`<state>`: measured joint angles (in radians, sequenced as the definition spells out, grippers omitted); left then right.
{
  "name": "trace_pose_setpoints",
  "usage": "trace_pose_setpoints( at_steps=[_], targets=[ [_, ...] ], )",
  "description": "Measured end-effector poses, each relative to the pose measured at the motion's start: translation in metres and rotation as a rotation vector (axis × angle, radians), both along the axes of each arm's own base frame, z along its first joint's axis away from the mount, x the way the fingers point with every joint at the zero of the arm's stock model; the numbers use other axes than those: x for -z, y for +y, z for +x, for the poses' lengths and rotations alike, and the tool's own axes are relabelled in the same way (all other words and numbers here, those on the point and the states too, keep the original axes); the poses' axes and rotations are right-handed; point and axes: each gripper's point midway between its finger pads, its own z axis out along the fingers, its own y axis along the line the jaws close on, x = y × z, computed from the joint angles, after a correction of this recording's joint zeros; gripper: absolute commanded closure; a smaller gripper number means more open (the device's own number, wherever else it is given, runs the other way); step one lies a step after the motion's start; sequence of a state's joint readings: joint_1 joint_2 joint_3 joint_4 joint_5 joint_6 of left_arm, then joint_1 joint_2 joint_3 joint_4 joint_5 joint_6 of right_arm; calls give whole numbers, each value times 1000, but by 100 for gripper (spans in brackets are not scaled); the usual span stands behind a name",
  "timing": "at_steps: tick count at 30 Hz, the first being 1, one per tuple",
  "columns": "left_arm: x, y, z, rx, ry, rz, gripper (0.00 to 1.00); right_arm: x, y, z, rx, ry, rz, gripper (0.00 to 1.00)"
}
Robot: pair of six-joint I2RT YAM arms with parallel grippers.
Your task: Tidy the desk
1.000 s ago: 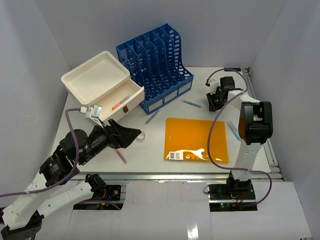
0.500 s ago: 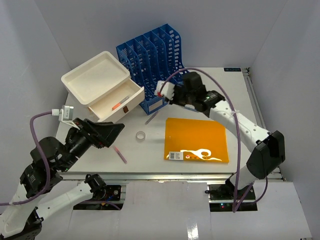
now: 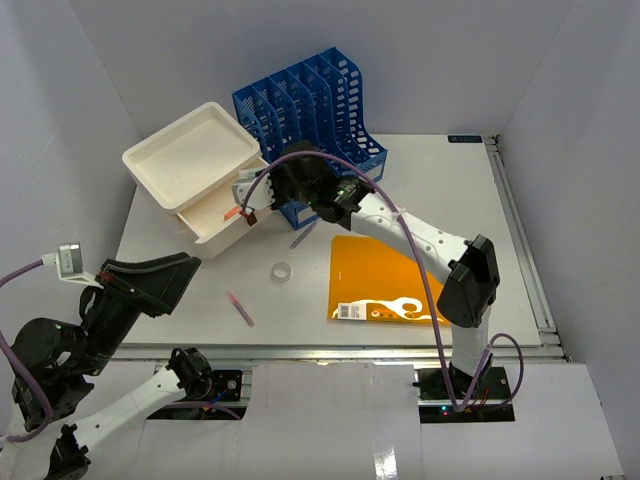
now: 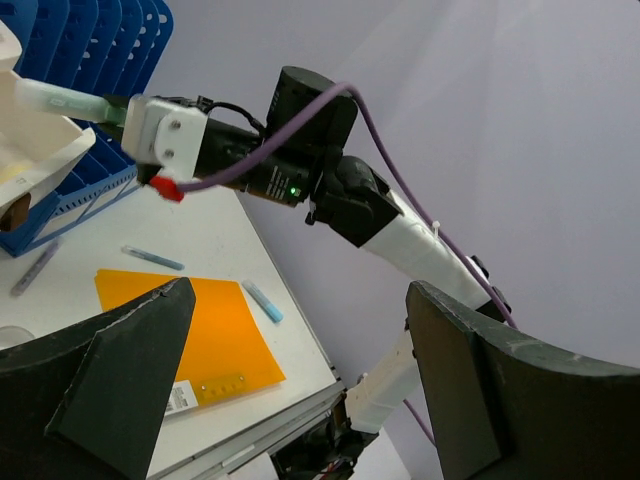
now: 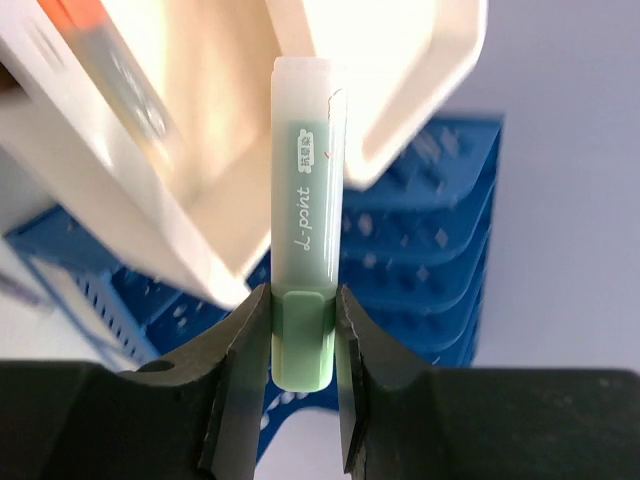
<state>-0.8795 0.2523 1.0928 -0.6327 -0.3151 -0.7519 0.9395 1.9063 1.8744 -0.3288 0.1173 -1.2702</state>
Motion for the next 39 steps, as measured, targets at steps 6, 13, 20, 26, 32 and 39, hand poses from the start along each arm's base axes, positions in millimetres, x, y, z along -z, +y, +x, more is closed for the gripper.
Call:
trace_pose_setpoints(
  at_steps=[6,13,20,26,32,39],
  targets=[
    [8,3,0,-10,15,-14,2,13,55,-40,-131,-91,-54,56],
    [11,1,1,-9,26,-11,2,15,66,-25,-101,-149,-61,20],
    [21,-9,4,18,44,18,2,-21,43,-24,-28,-100,29,20],
    [39,-36,18,53,85,107,2,-60,-42,-23,48,56,150,16],
    [103,-81,43,105,192,293,2,-13,-261,33,439,366,315,18],
    [167,-98,51,142,281,419,2,186,-433,-62,1004,927,427,14]
  ],
)
